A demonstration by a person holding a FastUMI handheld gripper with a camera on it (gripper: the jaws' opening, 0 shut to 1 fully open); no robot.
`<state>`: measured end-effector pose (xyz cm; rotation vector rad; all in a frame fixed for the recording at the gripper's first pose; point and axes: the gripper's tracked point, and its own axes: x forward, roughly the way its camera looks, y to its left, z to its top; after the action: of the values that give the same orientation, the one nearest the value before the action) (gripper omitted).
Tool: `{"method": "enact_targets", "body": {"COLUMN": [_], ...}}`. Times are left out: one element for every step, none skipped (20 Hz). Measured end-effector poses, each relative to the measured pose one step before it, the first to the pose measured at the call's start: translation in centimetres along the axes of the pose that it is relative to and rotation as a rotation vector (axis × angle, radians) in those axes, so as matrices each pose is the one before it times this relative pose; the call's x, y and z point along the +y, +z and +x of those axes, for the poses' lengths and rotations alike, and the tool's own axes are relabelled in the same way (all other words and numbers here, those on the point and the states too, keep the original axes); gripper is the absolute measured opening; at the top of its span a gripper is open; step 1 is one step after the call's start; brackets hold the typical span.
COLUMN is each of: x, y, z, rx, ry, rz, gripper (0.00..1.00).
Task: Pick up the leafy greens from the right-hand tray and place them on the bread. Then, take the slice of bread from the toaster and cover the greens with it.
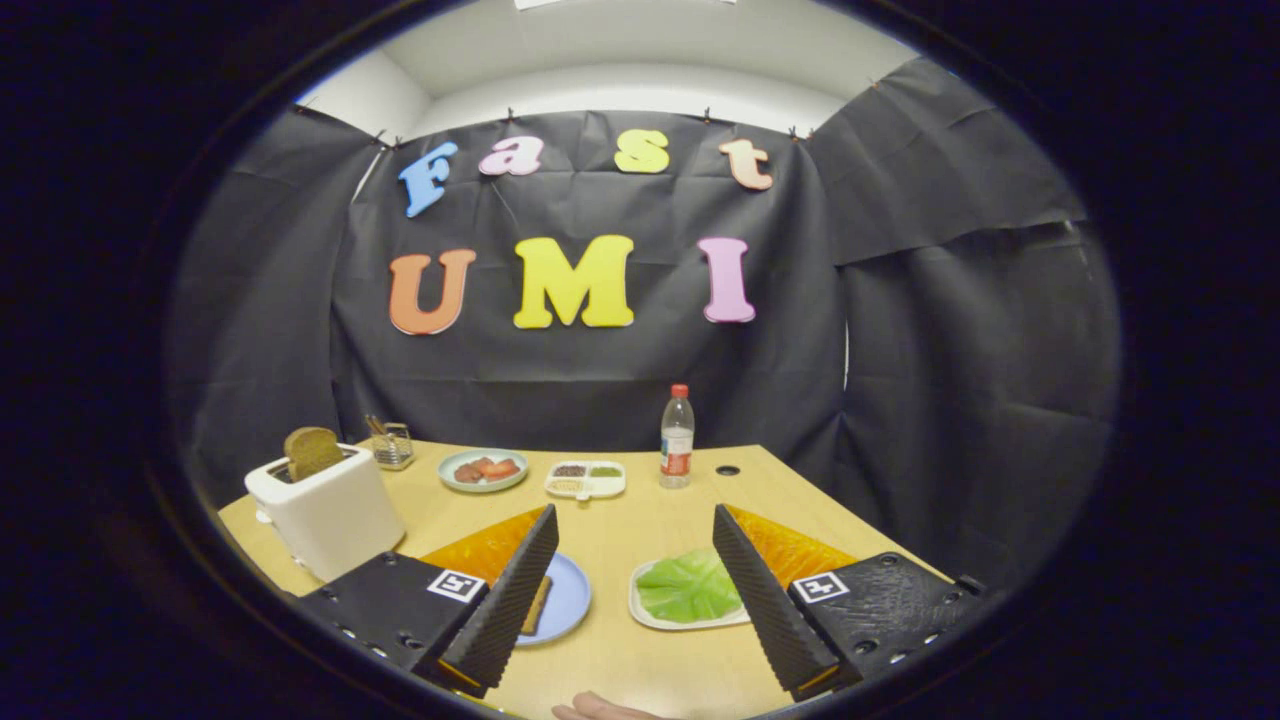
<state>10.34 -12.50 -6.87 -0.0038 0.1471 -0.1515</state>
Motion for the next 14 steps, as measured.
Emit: {"method": "enact_targets", "body": {"x": [-1.02, -0.774, -0.547, -0.735, -0.545, -0.352, -0.174, 0.001, -0.147, -0.17, -0.104, 0.046, 0.075, -0.07], "y": [-1.004, -0.94, -0.933, -1.071, -1.016, -1.317, -0.876, -0.539, -0.317, -0.34, -0.471, -0.788, -0.651, -0.654], "z": [1.69, 1.414, 1.572, 1.63, 1.511, 1.375, 1.128, 1.004, 0.74, 0.86, 0.756, 0.737, 0.881, 0.675], "rx": [0.03133, 0.03449, 0.03444, 0.03924, 0.03933, 0.04539, 0.04641, 0.03242, 0.02441, 0.0156, 0.02465, 0.02999, 0.03276, 0.03122], "ry": [-0.01677, -0.01656, -0.00766, -0.02053, -0.01217, -0.00732, -0.00264, 0.004, -0.00579, -0.0064, -0.00565, -0.00484, -0.00105, -0.00464], "rz": [-0.00059, -0.00444, -0.01107, -0.00738, -0.0016, 0.0055, 0.00183, 0.00172, -0.00112, -0.00061, 0.00395, 0.0037, 0.00003, 0.00019], "gripper": [0.95, 0.95, 0.95, 0.95, 0.95, 0.95, 0.95, 0.95, 0.95, 0.95, 0.95, 0.95, 0.95, 0.95]}}
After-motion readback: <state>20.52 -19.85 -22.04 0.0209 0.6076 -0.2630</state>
